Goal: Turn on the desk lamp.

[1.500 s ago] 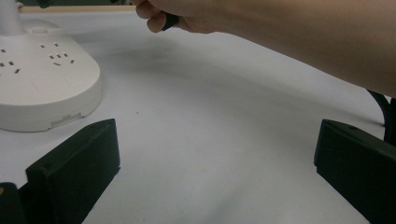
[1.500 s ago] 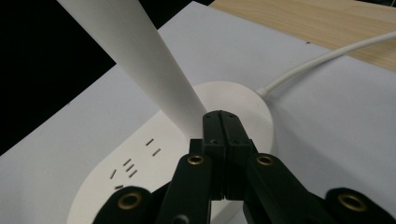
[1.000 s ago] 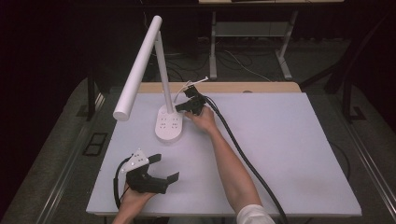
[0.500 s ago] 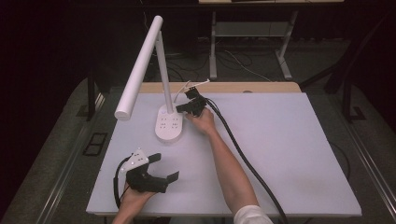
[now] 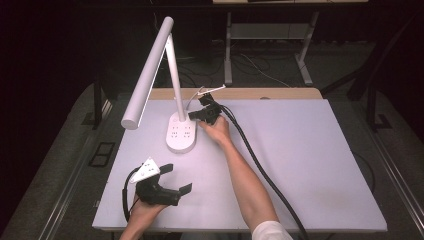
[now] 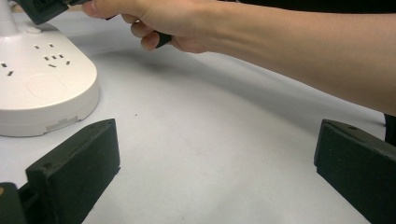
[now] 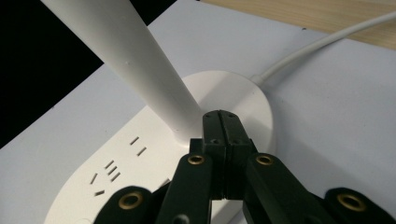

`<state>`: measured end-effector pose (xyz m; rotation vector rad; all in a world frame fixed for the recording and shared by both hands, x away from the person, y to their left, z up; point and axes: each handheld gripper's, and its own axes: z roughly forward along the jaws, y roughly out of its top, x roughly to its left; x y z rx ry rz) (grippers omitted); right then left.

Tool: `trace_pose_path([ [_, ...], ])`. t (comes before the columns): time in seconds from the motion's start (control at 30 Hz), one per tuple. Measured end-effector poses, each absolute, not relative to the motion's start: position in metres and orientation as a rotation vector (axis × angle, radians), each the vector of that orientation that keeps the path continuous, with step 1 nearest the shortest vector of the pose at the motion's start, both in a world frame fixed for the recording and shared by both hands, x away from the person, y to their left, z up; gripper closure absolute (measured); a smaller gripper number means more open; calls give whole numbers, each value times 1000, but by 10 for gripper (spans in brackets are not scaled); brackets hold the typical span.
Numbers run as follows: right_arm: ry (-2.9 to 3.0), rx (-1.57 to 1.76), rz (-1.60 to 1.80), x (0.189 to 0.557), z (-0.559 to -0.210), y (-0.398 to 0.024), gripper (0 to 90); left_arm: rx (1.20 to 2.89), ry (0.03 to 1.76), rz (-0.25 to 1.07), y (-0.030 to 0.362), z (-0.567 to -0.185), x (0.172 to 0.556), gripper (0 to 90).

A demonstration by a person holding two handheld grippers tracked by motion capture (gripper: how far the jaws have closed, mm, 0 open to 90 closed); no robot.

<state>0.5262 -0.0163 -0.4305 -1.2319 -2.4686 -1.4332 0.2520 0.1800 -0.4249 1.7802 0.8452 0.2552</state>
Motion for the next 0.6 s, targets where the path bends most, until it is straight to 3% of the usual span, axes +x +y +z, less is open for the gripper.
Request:
trace_pose_path([
  [0.6, -2574, -1100, -1444, 506, -396, -49, 900, 1793, 845, 260, 177, -426, 253, 0],
])
